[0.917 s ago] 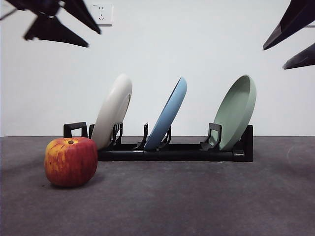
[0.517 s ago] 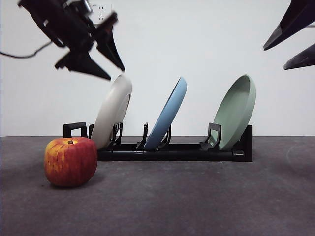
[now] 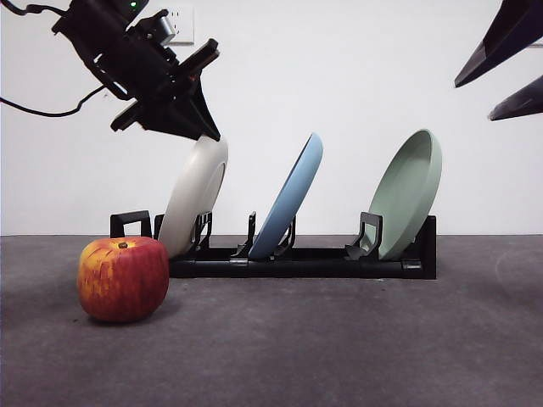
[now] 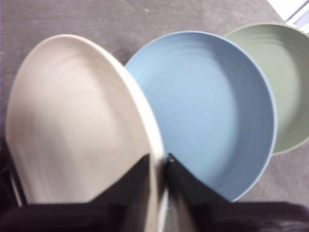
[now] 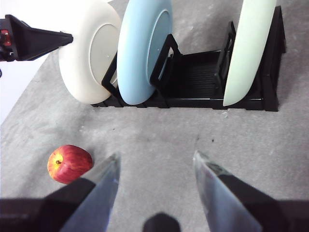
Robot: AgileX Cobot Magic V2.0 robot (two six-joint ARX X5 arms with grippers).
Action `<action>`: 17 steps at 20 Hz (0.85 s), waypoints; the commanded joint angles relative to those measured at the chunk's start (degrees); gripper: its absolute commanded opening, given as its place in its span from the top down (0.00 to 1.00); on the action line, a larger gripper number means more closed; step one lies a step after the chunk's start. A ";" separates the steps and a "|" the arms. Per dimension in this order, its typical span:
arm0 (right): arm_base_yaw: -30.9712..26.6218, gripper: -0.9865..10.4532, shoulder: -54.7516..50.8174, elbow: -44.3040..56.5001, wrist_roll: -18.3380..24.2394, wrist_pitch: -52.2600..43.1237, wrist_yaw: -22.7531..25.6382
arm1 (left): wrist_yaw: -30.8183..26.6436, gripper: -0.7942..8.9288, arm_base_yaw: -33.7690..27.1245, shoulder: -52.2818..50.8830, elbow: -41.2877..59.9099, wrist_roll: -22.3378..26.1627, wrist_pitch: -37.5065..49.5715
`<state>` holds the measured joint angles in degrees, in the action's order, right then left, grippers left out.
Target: Take the yellow plate from the plate rack,put the plate on the table,take the apple from the table,put the apple in the plate
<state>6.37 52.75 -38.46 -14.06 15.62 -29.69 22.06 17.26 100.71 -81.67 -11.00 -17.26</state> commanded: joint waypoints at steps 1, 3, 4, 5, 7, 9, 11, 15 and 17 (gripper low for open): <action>0.07 0.69 0.13 -0.20 0.63 -0.11 0.24 | -0.57 0.93 -0.24 -0.33 0.17 0.76 -0.76; 0.07 0.69 0.13 -0.20 0.63 -0.13 0.26 | -0.57 0.93 0.17 -1.95 0.17 1.68 -1.92; 0.07 0.69 0.13 -0.20 0.63 -0.17 0.26 | -0.61 0.93 0.44 -3.04 0.17 2.54 -2.54; 0.07 0.69 0.13 -0.20 0.63 -0.22 0.26 | -0.61 0.93 0.81 -4.28 0.17 2.84 -3.30; 0.02 0.69 0.13 -0.28 0.63 -0.24 0.26 | -0.55 0.93 1.81 -7.15 0.17 3.87 -5.42; 0.00 0.69 0.13 -0.57 0.61 -0.70 1.14 | -0.59 0.93 3.54 -10.43 0.17 5.92 -8.87; 0.00 0.69 0.13 -1.77 0.61 -0.57 1.53 | -0.70 0.93 6.21 -13.75 0.17 8.17 -13.44; -0.04 0.69 0.13 -6.21 0.63 0.00 1.62 | -2.14 0.93 14.75 -18.29 0.17 11.96 -22.71; -0.04 0.69 0.15 -8.96 0.63 0.11 1.73 | -9.16 0.93 21.55 -18.40 0.20 12.81 -24.98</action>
<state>6.37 52.82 -47.24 -13.91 15.99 -28.27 13.91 38.11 81.97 -81.67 0.01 -42.65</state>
